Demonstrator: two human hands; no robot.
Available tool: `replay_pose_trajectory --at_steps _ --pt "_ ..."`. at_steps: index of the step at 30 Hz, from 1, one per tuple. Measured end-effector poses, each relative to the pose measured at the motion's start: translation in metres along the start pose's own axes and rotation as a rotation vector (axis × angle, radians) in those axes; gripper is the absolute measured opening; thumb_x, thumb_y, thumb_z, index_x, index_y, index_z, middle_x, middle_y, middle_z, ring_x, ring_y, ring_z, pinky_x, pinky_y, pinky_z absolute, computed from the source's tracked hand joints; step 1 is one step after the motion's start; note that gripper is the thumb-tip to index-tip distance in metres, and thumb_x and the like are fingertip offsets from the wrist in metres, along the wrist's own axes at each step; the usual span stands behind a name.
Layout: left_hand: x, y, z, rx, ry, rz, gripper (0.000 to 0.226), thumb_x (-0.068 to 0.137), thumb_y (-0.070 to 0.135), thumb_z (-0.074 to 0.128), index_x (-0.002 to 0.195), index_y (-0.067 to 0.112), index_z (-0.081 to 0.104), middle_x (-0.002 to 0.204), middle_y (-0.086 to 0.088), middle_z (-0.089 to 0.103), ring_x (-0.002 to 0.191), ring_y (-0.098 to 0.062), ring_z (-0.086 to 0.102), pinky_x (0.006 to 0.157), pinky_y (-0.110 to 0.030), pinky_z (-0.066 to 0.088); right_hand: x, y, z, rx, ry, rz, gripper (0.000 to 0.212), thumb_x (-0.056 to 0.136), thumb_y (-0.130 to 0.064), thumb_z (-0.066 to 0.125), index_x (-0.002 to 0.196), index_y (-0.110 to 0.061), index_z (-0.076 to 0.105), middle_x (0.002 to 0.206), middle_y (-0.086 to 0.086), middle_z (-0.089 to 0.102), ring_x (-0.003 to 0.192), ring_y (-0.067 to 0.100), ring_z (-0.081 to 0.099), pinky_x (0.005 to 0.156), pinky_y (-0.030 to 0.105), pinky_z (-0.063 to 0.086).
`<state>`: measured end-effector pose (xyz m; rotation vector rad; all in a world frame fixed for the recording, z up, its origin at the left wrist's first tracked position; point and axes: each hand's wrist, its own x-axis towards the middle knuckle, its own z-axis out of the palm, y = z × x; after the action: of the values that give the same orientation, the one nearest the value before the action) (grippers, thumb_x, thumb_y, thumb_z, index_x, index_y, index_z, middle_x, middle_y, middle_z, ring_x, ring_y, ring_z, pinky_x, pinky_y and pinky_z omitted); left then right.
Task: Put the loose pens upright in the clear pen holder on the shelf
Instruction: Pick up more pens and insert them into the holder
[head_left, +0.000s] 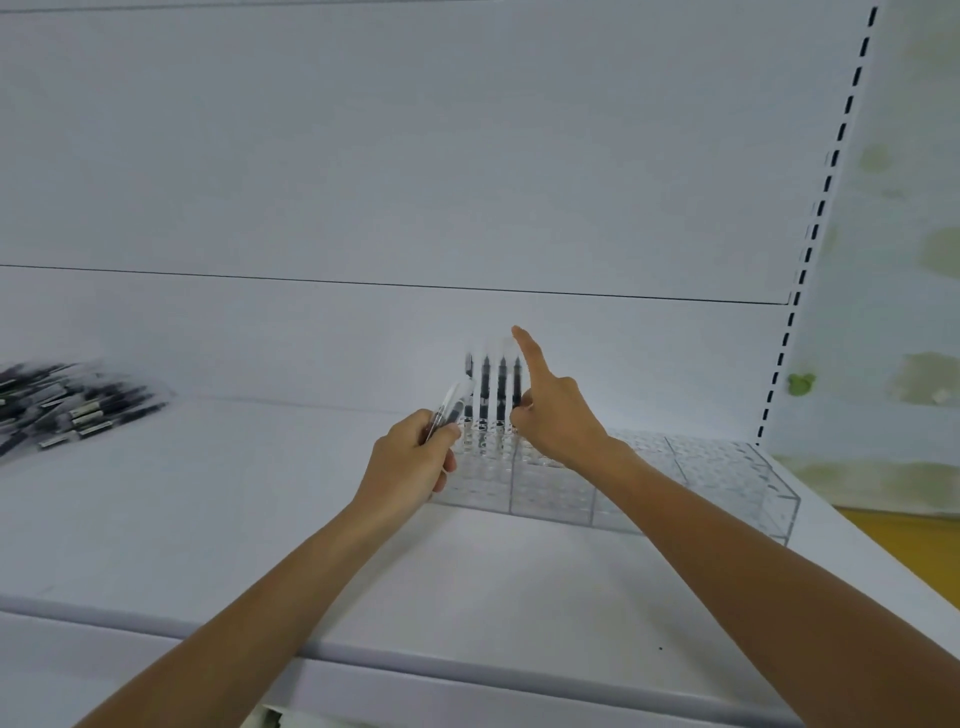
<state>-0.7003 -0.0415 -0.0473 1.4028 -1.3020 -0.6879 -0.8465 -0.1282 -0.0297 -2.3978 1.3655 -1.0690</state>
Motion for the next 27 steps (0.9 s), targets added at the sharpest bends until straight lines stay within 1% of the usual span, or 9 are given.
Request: replay_pose_trajectory --at_steps 3,5,8,11,14,16,18,21,27 --pt "-0.001 0.008 0.001 -0.046 -0.02 0.002 0.021 0.095 0.022 0.045 0.085 0.009 0.059 0.06 0.001 0.055 0.042 -0.01 0.041 0.042 -0.019 0.031 -0.002 -0.002 -0.01 -0.085 0.255 -0.098 0.068 0.091 -0.01 0.05 0.15 -0.023 0.017 0.101 0.007 0.05 0.092 0.022 0.047 0.081 0.035 0.041" --pt "0.0 0.017 0.003 -0.107 -0.012 0.008 0.019 0.094 0.018 0.045 0.083 0.01 0.059 0.058 0.001 0.054 0.04 -0.009 0.04 0.039 -0.018 0.03 -0.007 -0.013 -0.021 0.096 0.332 -0.086 0.045 0.095 -0.017 0.05 0.139 -0.019 0.039 0.102 0.003 0.054 0.092 0.015 0.05 0.08 0.025 0.038" --pt "0.0 0.032 0.013 -0.153 -0.004 0.04 0.018 0.093 0.016 0.044 0.085 0.008 0.058 0.058 0.002 0.054 0.039 -0.007 0.041 0.038 -0.017 0.031 -0.01 -0.033 -0.037 0.405 0.069 0.075 0.021 0.092 -0.027 0.058 0.109 -0.015 0.059 0.083 0.001 0.068 0.074 0.011 0.062 0.066 0.022 0.045" --pt "-0.004 0.04 0.025 -0.14 -0.022 0.081 0.022 0.095 0.02 0.041 0.086 0.01 0.058 0.058 0.002 0.054 0.043 -0.008 0.044 0.04 -0.02 0.036 -0.015 -0.039 -0.043 0.665 -0.141 0.164 0.027 0.087 -0.018 0.066 0.11 -0.012 0.055 0.079 0.002 0.07 0.071 0.009 0.066 0.069 0.023 0.053" --pt "-0.009 0.038 0.029 -0.098 -0.055 0.103 0.023 0.098 0.022 0.039 0.083 0.012 0.053 0.063 0.0 0.058 0.044 -0.009 0.049 0.043 -0.018 0.04 -0.018 -0.037 -0.051 0.871 -0.055 0.214 0.034 0.083 -0.001 0.067 0.114 -0.003 0.052 0.084 0.013 0.067 0.066 0.017 0.065 0.063 0.028 0.058" --pt "-0.012 0.034 0.025 -0.091 -0.067 0.093 0.022 0.098 0.022 0.04 0.082 0.012 0.051 0.065 0.0 0.059 0.043 -0.01 0.05 0.043 -0.019 0.04 -0.012 -0.034 -0.06 0.947 0.09 0.229 0.041 0.083 0.005 0.064 0.12 -0.003 0.047 0.09 0.017 0.065 0.067 0.022 0.066 0.06 0.033 0.06" --pt "-0.014 0.029 0.019 -0.087 -0.066 0.08 0.02 0.097 0.023 0.044 0.085 0.01 0.055 0.064 0.0 0.058 0.041 -0.01 0.047 0.04 -0.018 0.037 -0.002 -0.026 -0.07 0.898 0.307 0.194 0.046 0.084 0.007 0.061 0.124 -0.009 0.044 0.09 0.017 0.063 0.069 0.022 0.066 0.058 0.034 0.059" --pt "-0.014 0.021 0.009 -0.052 -0.041 0.069 0.017 0.094 0.023 0.049 0.085 0.012 0.058 0.059 0.001 0.054 0.04 -0.01 0.039 0.039 -0.017 0.031 0.008 -0.012 -0.079 0.569 0.503 0.057 0.042 0.087 0.003 0.058 0.124 -0.014 0.047 0.092 0.017 0.062 0.077 0.026 0.066 0.057 0.028 0.059" --pt "-0.013 0.018 0.003 -0.022 -0.017 0.037 0.027 0.095 0.029 0.046 0.077 0.013 0.06 0.057 0.004 0.051 0.045 -0.01 0.038 0.046 -0.018 0.03 0.009 -0.003 -0.06 0.255 0.437 -0.113 0.037 0.088 -0.001 0.058 0.121 -0.014 0.048 0.08 -0.004 0.057 0.073 0.017 0.061 0.07 0.043 0.058"
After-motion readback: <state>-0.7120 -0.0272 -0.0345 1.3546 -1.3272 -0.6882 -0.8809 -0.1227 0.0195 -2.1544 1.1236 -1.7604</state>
